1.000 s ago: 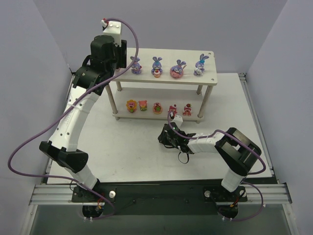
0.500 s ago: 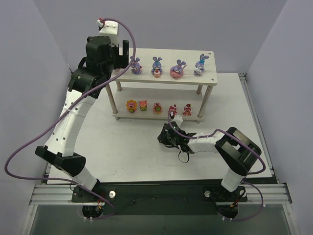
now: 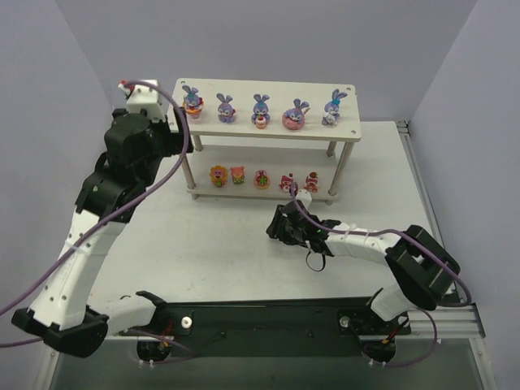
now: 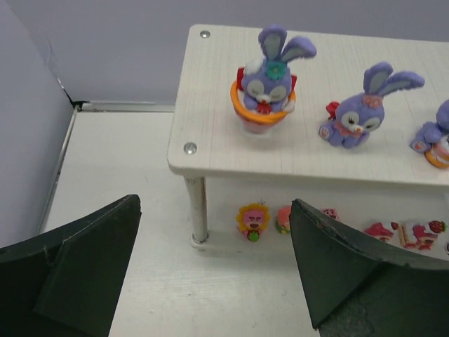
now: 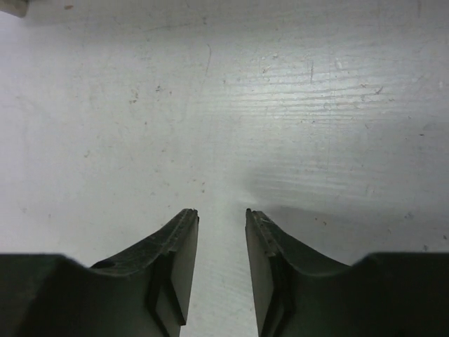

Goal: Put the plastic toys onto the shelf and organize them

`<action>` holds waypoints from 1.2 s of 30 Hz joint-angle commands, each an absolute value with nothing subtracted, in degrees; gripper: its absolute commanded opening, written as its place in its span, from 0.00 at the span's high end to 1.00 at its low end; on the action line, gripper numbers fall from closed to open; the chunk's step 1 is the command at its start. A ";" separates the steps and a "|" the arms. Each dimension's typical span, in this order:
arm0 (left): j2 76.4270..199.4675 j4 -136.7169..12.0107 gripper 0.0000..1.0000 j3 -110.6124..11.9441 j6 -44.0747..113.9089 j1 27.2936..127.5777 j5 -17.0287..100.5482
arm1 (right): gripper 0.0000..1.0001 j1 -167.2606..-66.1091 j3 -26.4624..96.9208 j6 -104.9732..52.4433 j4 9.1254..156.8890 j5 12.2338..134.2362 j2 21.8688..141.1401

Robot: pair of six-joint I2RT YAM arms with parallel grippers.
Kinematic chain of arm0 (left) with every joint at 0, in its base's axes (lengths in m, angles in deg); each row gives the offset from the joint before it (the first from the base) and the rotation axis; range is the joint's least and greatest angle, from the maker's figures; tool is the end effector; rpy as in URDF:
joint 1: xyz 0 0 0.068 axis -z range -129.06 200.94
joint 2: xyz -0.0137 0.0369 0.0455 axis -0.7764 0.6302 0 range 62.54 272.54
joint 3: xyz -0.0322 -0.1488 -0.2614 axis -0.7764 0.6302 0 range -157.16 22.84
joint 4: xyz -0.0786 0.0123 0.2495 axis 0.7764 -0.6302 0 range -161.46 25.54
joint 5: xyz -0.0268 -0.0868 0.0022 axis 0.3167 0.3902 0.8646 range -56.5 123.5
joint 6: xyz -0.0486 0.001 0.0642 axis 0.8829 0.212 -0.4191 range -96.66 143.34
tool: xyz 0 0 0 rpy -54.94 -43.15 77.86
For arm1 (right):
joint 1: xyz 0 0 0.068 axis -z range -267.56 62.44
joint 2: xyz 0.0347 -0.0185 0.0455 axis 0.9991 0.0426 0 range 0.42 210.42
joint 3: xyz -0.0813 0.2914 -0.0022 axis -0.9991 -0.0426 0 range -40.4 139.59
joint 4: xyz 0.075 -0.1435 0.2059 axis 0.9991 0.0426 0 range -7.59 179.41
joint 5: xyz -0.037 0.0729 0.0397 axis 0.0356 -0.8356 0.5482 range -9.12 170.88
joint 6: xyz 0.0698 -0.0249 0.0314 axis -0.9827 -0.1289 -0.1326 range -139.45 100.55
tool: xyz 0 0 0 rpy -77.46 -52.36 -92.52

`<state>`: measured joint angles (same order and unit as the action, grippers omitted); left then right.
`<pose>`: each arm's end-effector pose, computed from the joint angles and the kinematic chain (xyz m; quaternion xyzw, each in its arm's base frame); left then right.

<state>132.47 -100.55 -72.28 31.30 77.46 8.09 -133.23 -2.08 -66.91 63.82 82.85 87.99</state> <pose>0.2369 -0.0849 0.5230 -0.0168 0.7650 -0.0222 0.6434 0.2369 0.2391 0.1878 0.0221 0.8685 0.3492 0.3512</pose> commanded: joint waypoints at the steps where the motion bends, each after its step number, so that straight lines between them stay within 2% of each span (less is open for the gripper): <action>1: 120.76 -96.80 0.03 -61.21 39.14 77.57 10.56 | 0.59 -132.82 -1.56 -65.68 72.38 86.66 80.59; 5: 113.09 -97.67 0.03 -48.91 44.60 77.57 12.05 | 0.48 -132.30 0.20 -63.58 79.93 92.20 74.80; 12: 104.48 -103.74 0.03 -34.39 54.53 78.27 9.41 | 0.46 -127.38 -2.26 -63.39 91.26 97.65 63.54; 17: 94.98 -100.15 0.03 -26.58 53.58 78.80 15.74 | 0.45 -121.93 -1.99 -63.31 100.15 103.37 54.85; 23: 91.90 -101.02 0.03 -25.24 53.40 78.89 16.45 | 0.41 -116.31 -4.98 -61.38 101.66 103.29 45.53; 36: 93.65 -102.16 0.03 -27.00 53.40 78.80 15.92 | 0.41 -114.37 -6.57 -60.50 102.63 102.59 41.03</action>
<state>93.41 -103.22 -25.46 53.16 78.66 15.85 -115.09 -5.95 -61.56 101.15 101.45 41.88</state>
